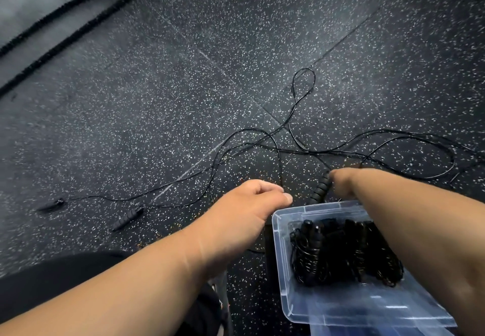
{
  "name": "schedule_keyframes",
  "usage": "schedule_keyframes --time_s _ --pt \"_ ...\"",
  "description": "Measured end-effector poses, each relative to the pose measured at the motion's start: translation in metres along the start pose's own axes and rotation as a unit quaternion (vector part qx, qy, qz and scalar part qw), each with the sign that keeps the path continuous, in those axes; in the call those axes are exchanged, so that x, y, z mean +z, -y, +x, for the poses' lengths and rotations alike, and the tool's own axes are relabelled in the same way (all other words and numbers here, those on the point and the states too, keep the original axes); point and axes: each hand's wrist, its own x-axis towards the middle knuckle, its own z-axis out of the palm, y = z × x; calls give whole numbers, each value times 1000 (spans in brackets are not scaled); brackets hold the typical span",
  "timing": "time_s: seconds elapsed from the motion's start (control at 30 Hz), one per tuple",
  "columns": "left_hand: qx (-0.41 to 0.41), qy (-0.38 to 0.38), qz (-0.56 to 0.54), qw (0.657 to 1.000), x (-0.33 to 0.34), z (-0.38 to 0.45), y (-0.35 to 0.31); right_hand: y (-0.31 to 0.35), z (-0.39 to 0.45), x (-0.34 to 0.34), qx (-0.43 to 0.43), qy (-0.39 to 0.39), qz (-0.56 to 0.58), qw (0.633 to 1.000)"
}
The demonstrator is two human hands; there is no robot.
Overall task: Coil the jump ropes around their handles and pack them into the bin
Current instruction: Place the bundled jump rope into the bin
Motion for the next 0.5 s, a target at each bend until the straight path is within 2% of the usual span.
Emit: schedule_keyframes --time_s 0.17,0.3,0.37,0.43,0.5 --pt "-23 13 1 1000 2 16 -5 -15 30 12 3 -43 26 999" --pt "-31 27 -4 999 2 28 -7 -20 42 20 16 -63 -6 998" --pt "-33 33 -6 999 4 31 -7 -17 44 20 27 -56 -15 998" --pt "-38 42 -11 998 6 35 -8 -16 47 19 -4 -44 -64 997" --pt "-44 47 -17 998 7 38 -9 -4 39 14 -29 -26 -59 997"
